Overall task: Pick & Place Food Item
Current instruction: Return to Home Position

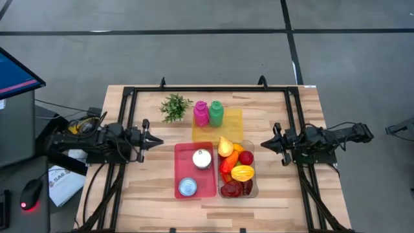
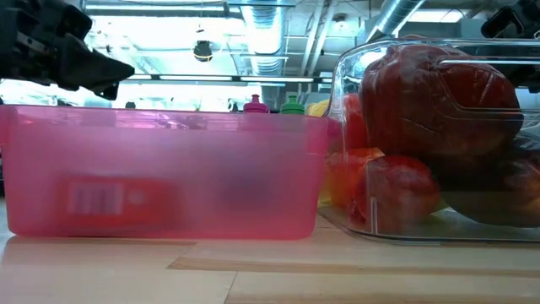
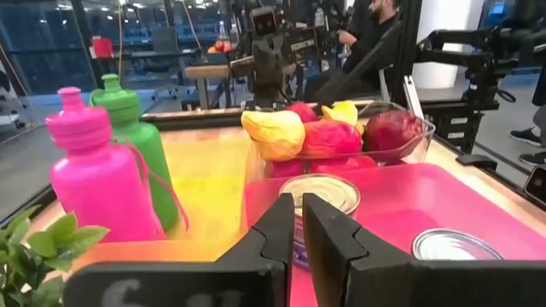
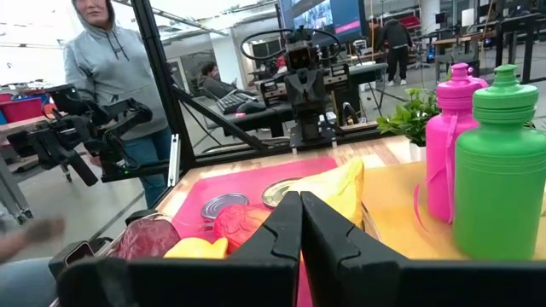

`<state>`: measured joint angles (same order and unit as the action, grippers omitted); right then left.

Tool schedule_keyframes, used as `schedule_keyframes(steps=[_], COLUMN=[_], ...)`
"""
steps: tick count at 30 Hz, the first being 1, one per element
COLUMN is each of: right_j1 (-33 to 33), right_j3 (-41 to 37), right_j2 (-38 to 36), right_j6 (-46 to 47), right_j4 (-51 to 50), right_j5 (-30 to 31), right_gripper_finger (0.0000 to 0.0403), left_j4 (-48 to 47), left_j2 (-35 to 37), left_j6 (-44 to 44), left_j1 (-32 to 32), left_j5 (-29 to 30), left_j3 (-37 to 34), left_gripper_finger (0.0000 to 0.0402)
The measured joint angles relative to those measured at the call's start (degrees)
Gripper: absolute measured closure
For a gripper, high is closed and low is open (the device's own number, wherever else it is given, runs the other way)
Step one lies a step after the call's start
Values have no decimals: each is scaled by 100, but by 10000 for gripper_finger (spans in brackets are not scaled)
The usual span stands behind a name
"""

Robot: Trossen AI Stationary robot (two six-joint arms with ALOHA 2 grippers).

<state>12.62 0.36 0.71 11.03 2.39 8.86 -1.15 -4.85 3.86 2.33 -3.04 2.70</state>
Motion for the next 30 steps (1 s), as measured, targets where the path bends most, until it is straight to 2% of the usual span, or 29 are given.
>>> schedule_keyframes(steps=[18, 30], right_j1=[0, -1], right_j3=[-4, -7], right_j2=[2, 2], right_j6=[4, 4], right_j4=[0, 0], right_j5=[0, 0], right_gripper_finger=[403, 403], left_j4=[11, 12], left_j2=[-608, -731], left_j6=[-2, -2], left_j1=[0, 0], left_j5=[-1, -1], left_j3=[0, 0], left_gripper_finger=[385, 385])
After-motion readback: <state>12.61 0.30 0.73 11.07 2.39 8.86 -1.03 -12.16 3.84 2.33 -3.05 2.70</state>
